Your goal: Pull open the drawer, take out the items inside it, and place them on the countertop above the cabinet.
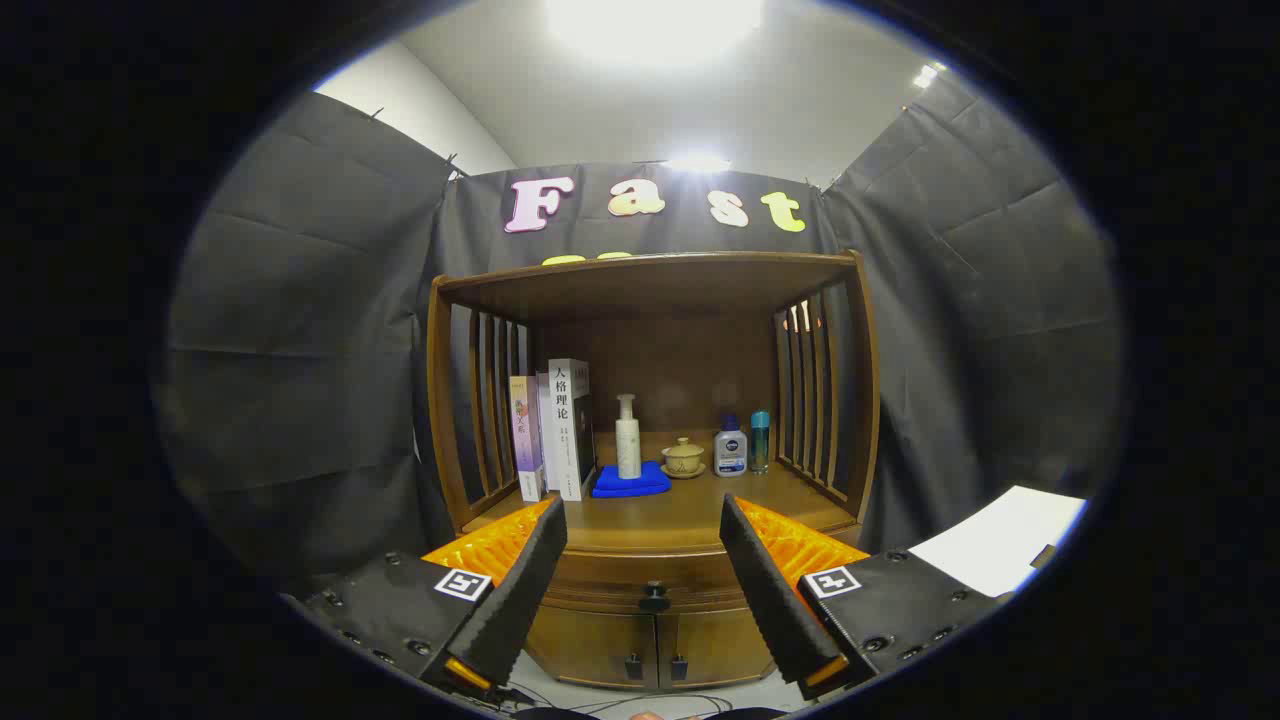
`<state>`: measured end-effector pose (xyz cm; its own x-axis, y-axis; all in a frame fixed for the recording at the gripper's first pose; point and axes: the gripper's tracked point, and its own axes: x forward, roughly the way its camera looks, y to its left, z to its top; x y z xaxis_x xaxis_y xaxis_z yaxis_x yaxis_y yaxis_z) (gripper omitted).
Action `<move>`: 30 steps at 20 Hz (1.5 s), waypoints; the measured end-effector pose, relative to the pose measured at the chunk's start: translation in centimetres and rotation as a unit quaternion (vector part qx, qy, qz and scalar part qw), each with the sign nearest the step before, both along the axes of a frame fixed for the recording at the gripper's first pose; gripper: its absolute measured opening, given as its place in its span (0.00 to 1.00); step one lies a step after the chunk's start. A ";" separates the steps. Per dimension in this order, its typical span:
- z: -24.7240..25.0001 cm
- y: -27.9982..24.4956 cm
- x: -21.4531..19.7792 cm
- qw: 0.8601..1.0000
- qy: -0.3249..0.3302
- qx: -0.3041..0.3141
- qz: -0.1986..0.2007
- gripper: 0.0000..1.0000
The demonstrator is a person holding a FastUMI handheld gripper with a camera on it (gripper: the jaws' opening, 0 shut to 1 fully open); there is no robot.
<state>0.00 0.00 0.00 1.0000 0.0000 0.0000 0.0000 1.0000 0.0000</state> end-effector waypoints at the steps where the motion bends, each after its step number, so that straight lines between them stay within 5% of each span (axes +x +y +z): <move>1: -0.2 0.1 0.0 1.000 0.000 -0.002 0.000 0.98; 30: -2.7 -1.0 2.0 1.000 0.024 0.013 -0.011 0.98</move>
